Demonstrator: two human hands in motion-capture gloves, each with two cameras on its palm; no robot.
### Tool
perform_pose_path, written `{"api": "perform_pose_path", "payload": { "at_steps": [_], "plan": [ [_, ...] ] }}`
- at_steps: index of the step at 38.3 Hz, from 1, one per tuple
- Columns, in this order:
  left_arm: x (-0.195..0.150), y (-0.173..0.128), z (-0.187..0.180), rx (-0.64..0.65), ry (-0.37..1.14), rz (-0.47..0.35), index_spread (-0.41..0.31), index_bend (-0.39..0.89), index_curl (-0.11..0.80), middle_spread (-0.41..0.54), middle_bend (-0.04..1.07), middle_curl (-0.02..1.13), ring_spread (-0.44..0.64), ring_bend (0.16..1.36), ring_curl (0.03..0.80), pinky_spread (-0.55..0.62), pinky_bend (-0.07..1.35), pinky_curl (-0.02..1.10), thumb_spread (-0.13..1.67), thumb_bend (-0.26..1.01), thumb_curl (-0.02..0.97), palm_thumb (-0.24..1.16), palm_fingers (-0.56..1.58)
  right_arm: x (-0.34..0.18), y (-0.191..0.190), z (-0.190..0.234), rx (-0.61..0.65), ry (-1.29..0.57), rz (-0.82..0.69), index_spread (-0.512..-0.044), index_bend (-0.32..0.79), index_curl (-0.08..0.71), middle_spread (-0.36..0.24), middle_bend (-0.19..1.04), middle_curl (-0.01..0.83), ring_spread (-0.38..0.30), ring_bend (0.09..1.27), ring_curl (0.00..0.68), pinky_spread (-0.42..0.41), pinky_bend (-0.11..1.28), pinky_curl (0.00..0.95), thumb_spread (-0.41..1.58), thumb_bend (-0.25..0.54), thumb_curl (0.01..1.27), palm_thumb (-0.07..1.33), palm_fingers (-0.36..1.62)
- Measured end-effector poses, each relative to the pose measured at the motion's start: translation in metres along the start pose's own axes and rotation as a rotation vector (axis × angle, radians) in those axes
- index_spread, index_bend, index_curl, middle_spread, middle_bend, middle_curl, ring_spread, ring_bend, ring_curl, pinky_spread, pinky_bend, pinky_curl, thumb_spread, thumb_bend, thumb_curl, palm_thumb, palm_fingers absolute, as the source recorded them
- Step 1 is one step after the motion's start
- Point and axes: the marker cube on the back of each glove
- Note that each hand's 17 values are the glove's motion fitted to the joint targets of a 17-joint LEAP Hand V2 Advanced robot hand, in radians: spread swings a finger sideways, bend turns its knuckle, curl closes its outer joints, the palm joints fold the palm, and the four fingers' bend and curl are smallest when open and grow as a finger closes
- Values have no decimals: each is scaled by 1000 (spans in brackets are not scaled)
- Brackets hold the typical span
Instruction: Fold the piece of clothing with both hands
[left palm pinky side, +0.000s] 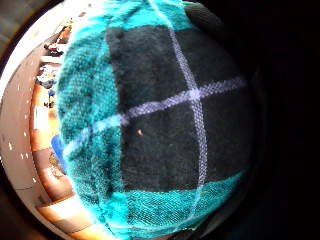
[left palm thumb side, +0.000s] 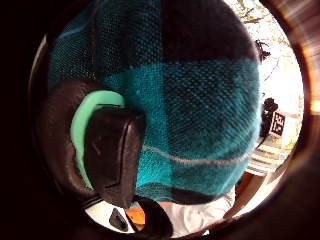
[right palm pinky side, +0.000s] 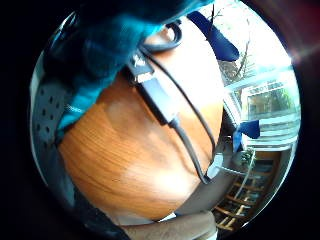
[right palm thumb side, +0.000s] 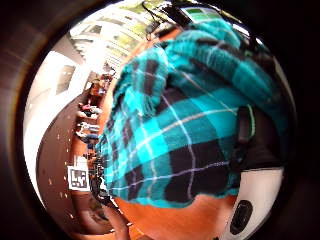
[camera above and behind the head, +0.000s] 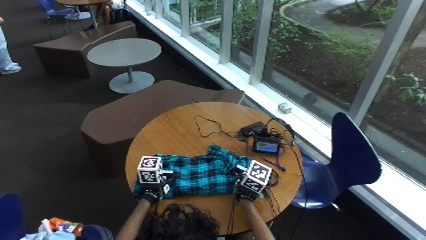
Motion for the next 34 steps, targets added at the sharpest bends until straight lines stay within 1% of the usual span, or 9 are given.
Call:
{"api": "perform_pose_path", "payload": {
  "at_steps": [1, 4, 8, 14, 15, 19, 25, 29, 34],
  "plan": [
    [2, -2, 0, 4, 4, 4, -115, 161, 388, 69, 172, 350, 279, 530, 313, 374, 441, 356, 1383, -18, 156, 7, 150, -2, -2, -3, 12, -36, 0, -284, 308, 394, -50, 268, 387, 30, 264, 279, 88, 333, 296, 1365, 159, 431, 914, 692],
    [6, -4, 0, 3, 13, 12, -112, 161, 386, 76, 174, 349, 299, 535, 312, 397, 443, 355, 1386, -14, 156, -3, 149, -9, -6, -15, 29, -148, 2, -289, 296, 405, -89, 267, 390, -31, 286, 292, 40, 310, 299, 1341, 174, 453, 968, 794],
    [5, 0, -6, -9, 42, 24, -110, 162, 384, 81, 174, 346, 319, 538, 310, 418, 447, 354, 1388, -12, 158, -9, 148, -30, -9, -44, 73, -300, -1, -288, 219, 409, -134, 245, 395, -108, 361, 332, -30, 357, 326, 1278, 175, 480, 1022, 980],
    [-12, 4, -20, 54, 233, 24, -109, 188, 391, 76, 189, 347, 322, 525, 301, 431, 447, 350, 1390, -10, 162, -6, 192, -89, -24, -73, 262, -433, -110, -287, 138, 402, -162, 200, 397, -167, 388, 360, -84, 396, 354, 1139, 129, 523, 1039, 1064],
    [-16, 4, -22, 75, 287, 30, -108, 168, 385, 81, 176, 342, 330, 527, 300, 438, 452, 350, 1390, -10, 163, -6, 165, -103, -22, -76, 295, -420, -148, -287, 136, 401, -165, 198, 400, -172, 387, 362, -88, 390, 356, 1128, 127, 529, 1047, 1059],
    [-35, 18, -40, 167, 493, 8, -113, 180, 388, 39, 206, 350, 260, 540, 293, 382, 451, 341, 1413, 21, 178, 54, 349, -165, 8, -80, 376, -232, -364, -288, 123, 394, -179, 193, 405, -191, 389, 372, -106, 386, 363, 1037, 90, 555, 1046, 1073],
    [-73, 48, -70, 367, 640, -86, -123, 143, 377, -36, 249, 371, 140, 549, 300, 247, 453, 343, 1480, 95, 213, 196, 550, -249, 78, -63, 378, 116, -717, -296, 121, 380, -203, 197, 414, -247, 393, 372, -139, 371, 362, 876, 25, 592, 1035, 1101],
    [-100, 70, -87, 492, 689, -176, -127, 133, 371, -71, 271, 394, 80, 548, 312, 172, 448, 354, 1519, 137, 232, 273, 603, -305, 126, -27, 377, 141, -917, -308, 123, 371, -236, 203, 419, -292, 406, 372, -180, 367, 361, 771, -18, 616, 1024, 1144],
    [-125, 89, -89, 542, 748, -253, -135, 124, 360, -106, 293, 414, 24, 545, 322, 110, 427, 357, 1547, 166, 246, 328, 651, -333, 146, 5, 481, 237, -1021, -319, 138, 366, -270, 209, 423, -328, 417, 371, -221, 365, 360, 662, -33, 639, 1015, 1179]
  ]
}}
